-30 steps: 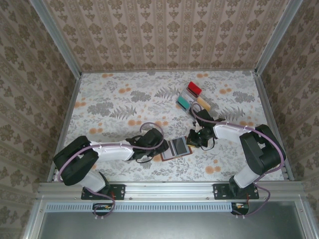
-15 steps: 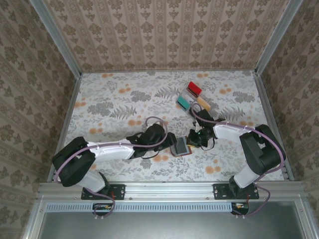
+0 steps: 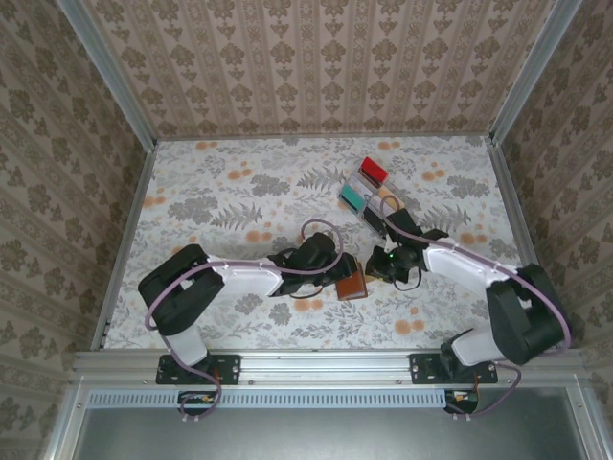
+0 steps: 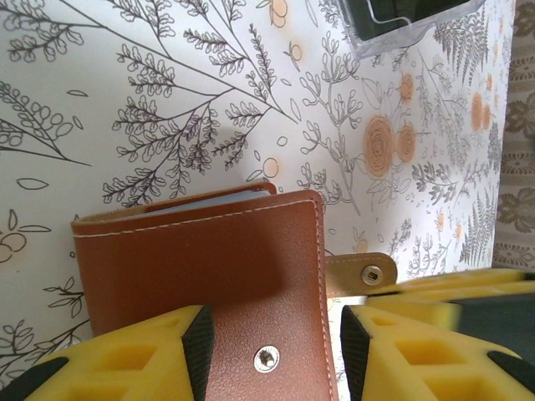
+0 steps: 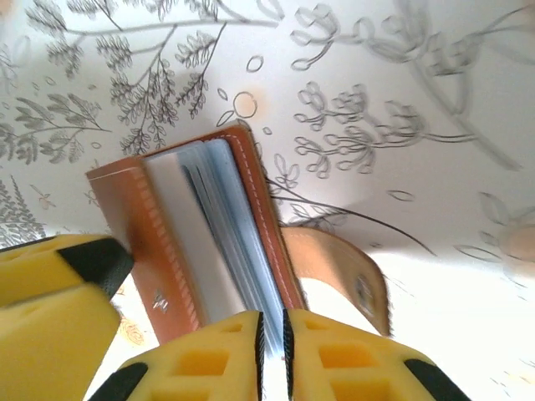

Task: Put the credit cards into the card holder
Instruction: Close the card holder at the center of the table.

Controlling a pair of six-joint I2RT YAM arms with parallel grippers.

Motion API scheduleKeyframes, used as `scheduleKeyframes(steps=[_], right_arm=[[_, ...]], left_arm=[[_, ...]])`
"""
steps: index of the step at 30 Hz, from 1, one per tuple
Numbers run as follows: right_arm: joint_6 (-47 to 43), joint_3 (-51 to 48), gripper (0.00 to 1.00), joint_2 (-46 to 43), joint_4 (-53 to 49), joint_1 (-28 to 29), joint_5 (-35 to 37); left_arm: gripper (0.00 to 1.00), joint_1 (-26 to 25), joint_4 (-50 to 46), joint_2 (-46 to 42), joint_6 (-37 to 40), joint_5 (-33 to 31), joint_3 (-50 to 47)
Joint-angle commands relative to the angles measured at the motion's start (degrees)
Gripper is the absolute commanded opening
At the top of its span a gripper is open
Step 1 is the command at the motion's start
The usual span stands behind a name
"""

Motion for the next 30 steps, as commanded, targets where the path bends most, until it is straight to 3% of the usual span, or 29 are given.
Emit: scheduleKeyframes(steps=[1, 5, 8, 17, 20, 25, 27, 30], right_arm=[[-0.27, 1.79, 0.18, -5.05, -6.73, -0.94, 5.22], [-1.8, 1.49, 0.12, -6.76, -1.41, -0.92, -3.74], [-0.55, 1.65, 0.07, -4.11, 1.61, -0.82, -8.71], [-0.69, 1.39, 0.03, 5.29, 5.56, -0.01, -11.58], [-1.49, 1.4, 0.02, 8.69, 3.86, 0.07, -8.69], [-1.61, -1.31, 0.01, 11.29, 1.66, 0.1, -2.21], [-0.97, -3.01, 0.0, 11.94, 2.87, 0.12, -2.84], [1.3, -5.37, 0.01, 11.39, 5.7, 0.91, -4.24]], left_arm=[[0.48, -0.29, 0.2, 1.56, -0.06, 1.2, 1.16], [0.46, -0.42, -0.1, 2.76, 0.04, 1.49, 2.23], [0.39, -0.42, 1.01, 3.95, -0.76, 2.0, 2.22], [0.32, -0.46, 1.13, 2.76, -1.86, 0.52, 0.42], [0.32, -0.49, 1.48, 1.67, -1.5, 0.02, -0.07], [0.42, -0.56, 0.27, -2.09, 1.11, -1.21, -0.35], [0.52, -0.58, -3.21, -4.45, 3.16, -2.41, 0.06], [0.55, -0.4, -10.11, -7.1, 4.63, -4.73, 0.05]])
